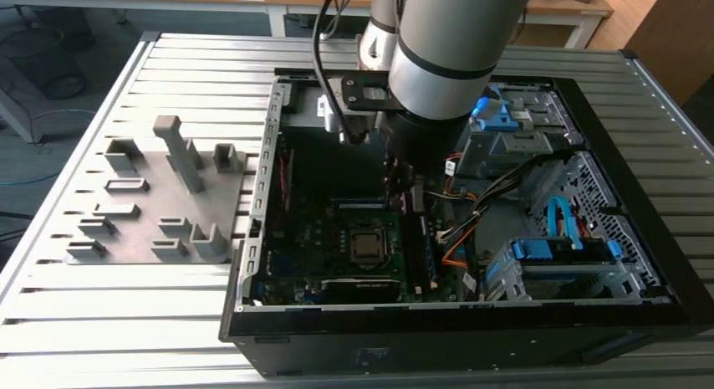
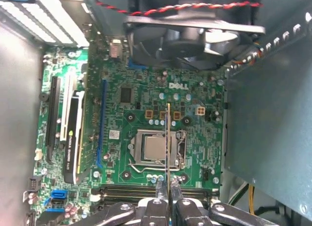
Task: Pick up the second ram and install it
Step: 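Insert the second ram into the second slot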
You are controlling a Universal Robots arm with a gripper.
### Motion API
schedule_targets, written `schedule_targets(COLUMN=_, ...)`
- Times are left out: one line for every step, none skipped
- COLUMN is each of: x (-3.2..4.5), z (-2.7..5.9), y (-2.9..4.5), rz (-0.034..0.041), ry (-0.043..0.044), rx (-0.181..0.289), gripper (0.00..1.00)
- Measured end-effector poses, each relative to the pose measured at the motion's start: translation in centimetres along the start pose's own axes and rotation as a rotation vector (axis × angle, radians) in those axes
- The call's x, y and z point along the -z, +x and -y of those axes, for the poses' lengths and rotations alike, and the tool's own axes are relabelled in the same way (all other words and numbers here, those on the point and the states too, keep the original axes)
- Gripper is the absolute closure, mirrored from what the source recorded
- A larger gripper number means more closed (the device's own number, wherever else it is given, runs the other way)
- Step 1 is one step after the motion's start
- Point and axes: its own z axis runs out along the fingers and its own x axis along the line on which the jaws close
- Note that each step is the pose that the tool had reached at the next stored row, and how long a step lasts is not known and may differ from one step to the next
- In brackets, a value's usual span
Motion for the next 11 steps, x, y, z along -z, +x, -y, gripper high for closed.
schedule_targets(x=0.00, z=0.00, y=0.00, rz=-0.0008, ry=-0.0007, rx=0.014, gripper=0.86)
schedule_targets(x=0.00, z=0.00, y=0.00, rz=-0.0018, ry=-0.0014, rx=0.028, gripper=0.86)
schedule_targets(x=0.00, z=0.00, y=0.00, rz=-0.0026, ry=-0.0021, rx=0.042, gripper=0.86)
schedule_targets(x=0.00, z=0.00, y=0.00, rz=-0.0035, ry=-0.0028, rx=0.056, gripper=0.86)
schedule_targets(x=0.00, z=0.00, y=0.00, rz=-0.0044, ry=-0.0035, rx=0.069, gripper=0.86)
schedule_targets(x=0.00, z=0.00, y=0.00, rz=-0.0052, ry=-0.0041, rx=0.082, gripper=0.86)
schedule_targets(x=0.00, z=0.00, y=0.00, rz=-0.0060, ry=-0.0047, rx=0.094, gripper=0.86)
schedule_targets(x=0.00, z=0.00, y=0.00, rz=-0.0067, ry=-0.0053, rx=0.106, gripper=0.86)
schedule_targets(x=0.00, z=0.00, y=0.00, rz=-0.0074, ry=-0.0059, rx=0.118, gripper=0.86)
schedule_targets(x=0.00, z=0.00, y=0.00, rz=-0.0081, ry=-0.0064, rx=0.129, gripper=0.86)
schedule_targets(x=0.00, z=0.00, y=0.00, rz=-0.0087, ry=-0.0070, rx=0.139, gripper=0.86)
